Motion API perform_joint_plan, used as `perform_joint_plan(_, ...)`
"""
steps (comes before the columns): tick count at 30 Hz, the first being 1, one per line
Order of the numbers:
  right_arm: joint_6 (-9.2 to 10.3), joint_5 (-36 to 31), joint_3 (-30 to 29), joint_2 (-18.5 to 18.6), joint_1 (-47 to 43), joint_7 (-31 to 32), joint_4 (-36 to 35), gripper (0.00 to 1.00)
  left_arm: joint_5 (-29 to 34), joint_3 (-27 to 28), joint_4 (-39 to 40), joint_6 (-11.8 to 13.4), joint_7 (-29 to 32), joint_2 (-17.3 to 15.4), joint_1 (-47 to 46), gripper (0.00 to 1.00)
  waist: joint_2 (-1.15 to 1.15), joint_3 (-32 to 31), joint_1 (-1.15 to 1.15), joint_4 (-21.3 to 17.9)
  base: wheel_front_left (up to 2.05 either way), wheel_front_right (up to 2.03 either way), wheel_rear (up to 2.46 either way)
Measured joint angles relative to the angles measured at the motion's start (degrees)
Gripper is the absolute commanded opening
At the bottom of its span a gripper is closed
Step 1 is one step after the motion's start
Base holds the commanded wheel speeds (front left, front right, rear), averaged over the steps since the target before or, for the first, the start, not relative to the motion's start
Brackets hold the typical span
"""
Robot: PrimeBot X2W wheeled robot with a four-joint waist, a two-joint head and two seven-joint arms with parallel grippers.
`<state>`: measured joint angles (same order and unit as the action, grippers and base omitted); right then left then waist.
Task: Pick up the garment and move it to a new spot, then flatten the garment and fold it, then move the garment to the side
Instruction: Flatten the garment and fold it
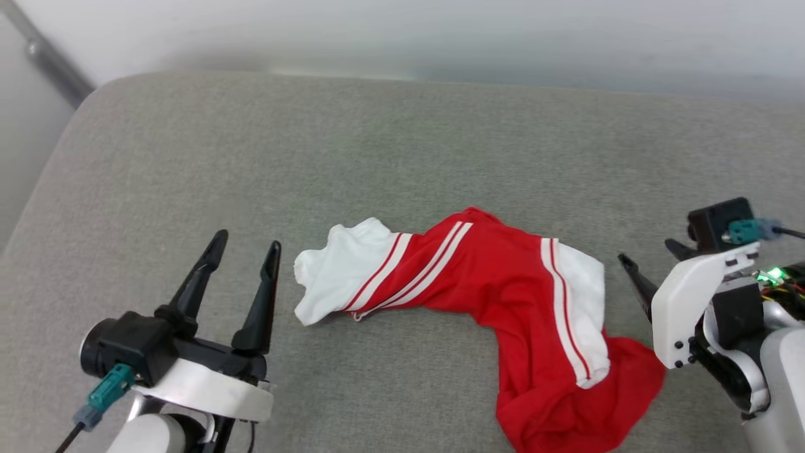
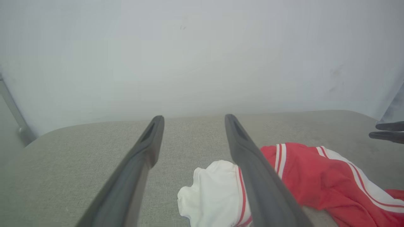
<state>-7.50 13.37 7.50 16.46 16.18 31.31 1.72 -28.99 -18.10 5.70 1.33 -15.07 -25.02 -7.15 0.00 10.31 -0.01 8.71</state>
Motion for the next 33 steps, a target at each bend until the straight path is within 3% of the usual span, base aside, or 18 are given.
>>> perform_joint_plan(4, -0.01, 2.04, 0.74, 2.60, 2.75, 10.98, 0.70, 1.00, 3.76, 2.60, 0.51, -3.27, 0.00, 4.13, 1.08, 1.00, 0.00, 1.69, 0.01, 2.30, 0.00, 0.00, 0.00)
perform_joint_plan(9, -0.01, 3.34, 2.56, 4.65, 4.14, 17.13, 2.81, 1.00, 5.67, 4.69, -0.56, -6.35, 0.00, 8.27, 1.01, 1.00, 0.00, 4.23, 0.01, 5.21, 0.00, 0.00, 0.00)
perform_joint_plan(13, 0.00, 4.46, 4.08, 5.93, 4.03, 19.82, 4.41, 1.00, 6.89, 5.45, -1.98, -7.70, 0.00, 10.17, 0.44, 1.00, 0.00, 5.92, 0.01, 7.41, 0.00, 0.00, 0.00)
perform_joint_plan(21, 0.11, 7.60, 7.79, 8.50, 4.31, 18.40, 4.83, 1.00, 8.26, 6.60, -3.58, -8.51, 0.00, 12.40, -0.32, 1.00, 0.00, 8.02, 0.01, 9.24, 0.00, 0.00, 0.00)
perform_joint_plan(22, 0.12, 8.02, 8.31, 8.84, 4.48, 18.37, 4.97, 0.61, 8.32, 6.69, -3.72, -8.59, 0.00, 12.57, -0.44, 1.00, 0.00, 8.16, 0.01, 9.27, 0.00, 0.00, 0.00)
perform_joint_plan(23, 0.13, 8.40, 8.84, 9.22, 4.62, 18.15, 4.99, 0.00, 8.51, 6.79, -3.85, -8.67, 0.00, 12.67, -0.51, 1.00, 0.00, 8.27, 0.01, 9.28, 0.00, 0.00, 0.00)
perform_joint_plan(33, -0.04, 9.93, 11.29, 9.61, 4.72, 12.61, 7.16, 0.00, 8.68, 7.08, -5.10, -8.73, 0.00, 12.24, -0.42, 1.00, 0.00, 6.26, 0.01, 7.45, 0.00, 0.00, 0.00)
